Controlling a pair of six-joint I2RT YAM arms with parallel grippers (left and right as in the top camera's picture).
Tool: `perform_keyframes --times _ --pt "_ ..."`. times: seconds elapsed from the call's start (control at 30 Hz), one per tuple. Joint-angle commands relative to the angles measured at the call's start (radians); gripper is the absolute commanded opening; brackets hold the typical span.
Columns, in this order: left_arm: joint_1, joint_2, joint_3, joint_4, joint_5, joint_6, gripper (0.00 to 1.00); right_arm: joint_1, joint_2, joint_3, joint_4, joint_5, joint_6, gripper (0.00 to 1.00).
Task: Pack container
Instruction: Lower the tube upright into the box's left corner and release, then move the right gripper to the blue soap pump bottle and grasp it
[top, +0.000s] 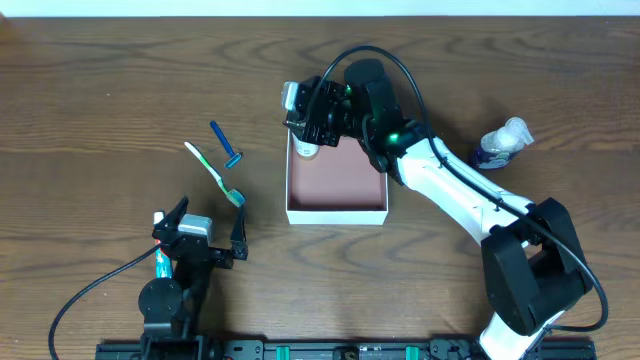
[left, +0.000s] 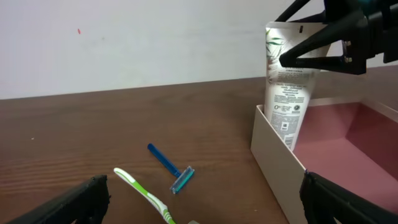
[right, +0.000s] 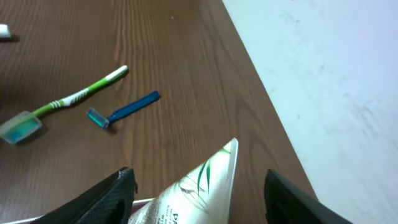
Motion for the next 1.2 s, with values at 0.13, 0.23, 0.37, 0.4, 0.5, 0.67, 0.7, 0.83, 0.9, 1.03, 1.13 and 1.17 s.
perform_keyframes --times 0.13,0.23,0.37,0.4,0.5,0.67,0.7,0.83,0.9,1.03,1.13,1.17 --pt "0.006 0.003 -0.018 -0.034 0.014 0.010 0.98 -0.008 -0.095 0.012 0.006 0.013 0.064 0.69" --pt "0.006 0.003 -0.018 -0.034 0.014 0.010 0.98 -0.027 -0.167 0.012 0.001 0.049 0.127 0.72" --pt "0.006 0.003 -0.018 -0.034 0.014 0.010 0.98 -0.071 -0.272 0.012 -0.026 0.080 0.225 0.77" --pt "0.006 0.003 -0.018 -0.034 0.014 0.010 0.98 -0.085 -0.299 0.012 -0.040 0.079 0.245 0.78" --pt "0.006 0.003 -0.018 -0.034 0.014 0.010 0.98 -0.121 -0.369 0.012 -0.114 0.089 0.291 0.84" --pt "0.006 0.003 -0.018 -0.034 0.014 0.010 0.98 -0.189 -0.461 0.012 -0.357 0.247 0.416 0.99" --pt "0.006 0.003 -0.018 -0.034 0.014 0.010 0.98 -0.206 -0.475 0.012 -0.417 0.290 0.451 0.99" --pt "0.006 0.003 -0.018 -0.034 0.014 0.010 0.98 -0.288 -0.511 0.012 -0.646 0.436 0.623 0.99" --pt "0.006 0.003 -0.018 -0.034 0.014 0.010 0.98 -0.341 -0.517 0.012 -0.737 0.449 0.698 0.99" --pt "0.006 0.003 -0.018 -0.034 0.014 0.010 0.98 -0.449 -0.518 0.012 -0.869 0.323 0.732 0.99" --pt "0.006 0.003 -0.018 -0.034 0.014 0.010 0.98 -0.505 -0.519 0.012 -0.922 0.233 0.703 0.99" --pt "0.006 0.003 -0.018 -0.034 0.014 0.010 0.98 -0.519 -0.519 0.012 -0.928 0.238 0.704 0.99"
